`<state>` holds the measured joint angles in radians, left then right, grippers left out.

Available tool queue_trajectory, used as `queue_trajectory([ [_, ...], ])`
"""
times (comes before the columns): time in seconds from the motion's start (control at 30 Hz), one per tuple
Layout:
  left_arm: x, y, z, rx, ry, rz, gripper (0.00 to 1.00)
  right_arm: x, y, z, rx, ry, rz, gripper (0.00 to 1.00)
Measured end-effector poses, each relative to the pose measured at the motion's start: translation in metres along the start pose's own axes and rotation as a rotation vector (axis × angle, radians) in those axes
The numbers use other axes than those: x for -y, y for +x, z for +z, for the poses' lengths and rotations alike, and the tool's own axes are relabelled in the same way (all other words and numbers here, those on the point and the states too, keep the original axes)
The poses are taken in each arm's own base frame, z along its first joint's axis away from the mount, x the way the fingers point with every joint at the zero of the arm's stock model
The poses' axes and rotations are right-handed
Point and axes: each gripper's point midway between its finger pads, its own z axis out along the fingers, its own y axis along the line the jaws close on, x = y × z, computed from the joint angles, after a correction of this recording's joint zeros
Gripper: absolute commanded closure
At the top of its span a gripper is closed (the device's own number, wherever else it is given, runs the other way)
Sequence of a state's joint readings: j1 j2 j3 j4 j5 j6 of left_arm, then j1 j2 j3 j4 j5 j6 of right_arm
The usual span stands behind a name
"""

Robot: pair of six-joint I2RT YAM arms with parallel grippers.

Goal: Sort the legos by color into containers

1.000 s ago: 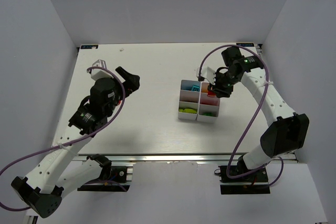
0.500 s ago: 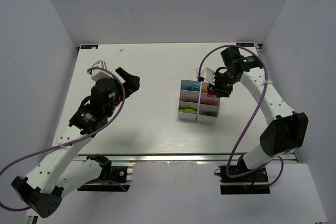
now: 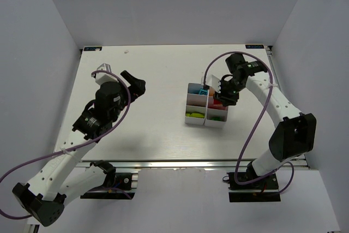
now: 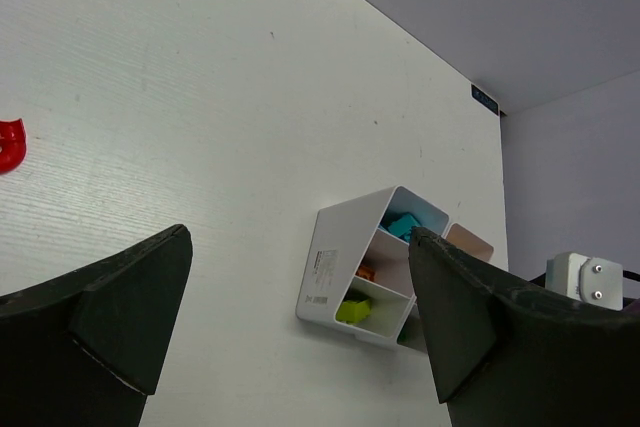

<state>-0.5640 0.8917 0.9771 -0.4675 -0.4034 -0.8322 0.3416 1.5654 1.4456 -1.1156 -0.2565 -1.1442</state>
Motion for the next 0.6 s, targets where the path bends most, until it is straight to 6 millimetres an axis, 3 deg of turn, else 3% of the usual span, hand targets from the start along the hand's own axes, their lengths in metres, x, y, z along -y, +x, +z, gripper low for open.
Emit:
queue_trajectory([
  [0.17, 0.000, 0.001, 0.001, -0.002, -0.002, -0.004, 0.02, 0.004, 0.001, 0.004, -0.005, 0.008, -0.002, 0.77],
  [0.27, -0.001, 0.001, 0.002, -0.002, -0.007, -0.013, 0.02, 0.007, 0.002, 0.008, -0.011, 0.007, 0.001, 0.64],
  [0.37, -0.005, 0.005, 0.007, -0.017, -0.030, -0.017, 0.02, 0.010, 0.003, 0.013, -0.016, 0.007, 0.006, 0.45],
  [0.47, -0.010, 0.012, 0.018, -0.055, -0.069, -0.012, 0.02, 0.008, 0.006, 0.017, -0.022, 0.001, 0.016, 0.11],
  [0.6, -0.016, 0.020, 0.030, -0.100, -0.111, -0.019, 0.02, 0.006, 0.008, 0.020, -0.026, -0.005, 0.014, 0.11],
])
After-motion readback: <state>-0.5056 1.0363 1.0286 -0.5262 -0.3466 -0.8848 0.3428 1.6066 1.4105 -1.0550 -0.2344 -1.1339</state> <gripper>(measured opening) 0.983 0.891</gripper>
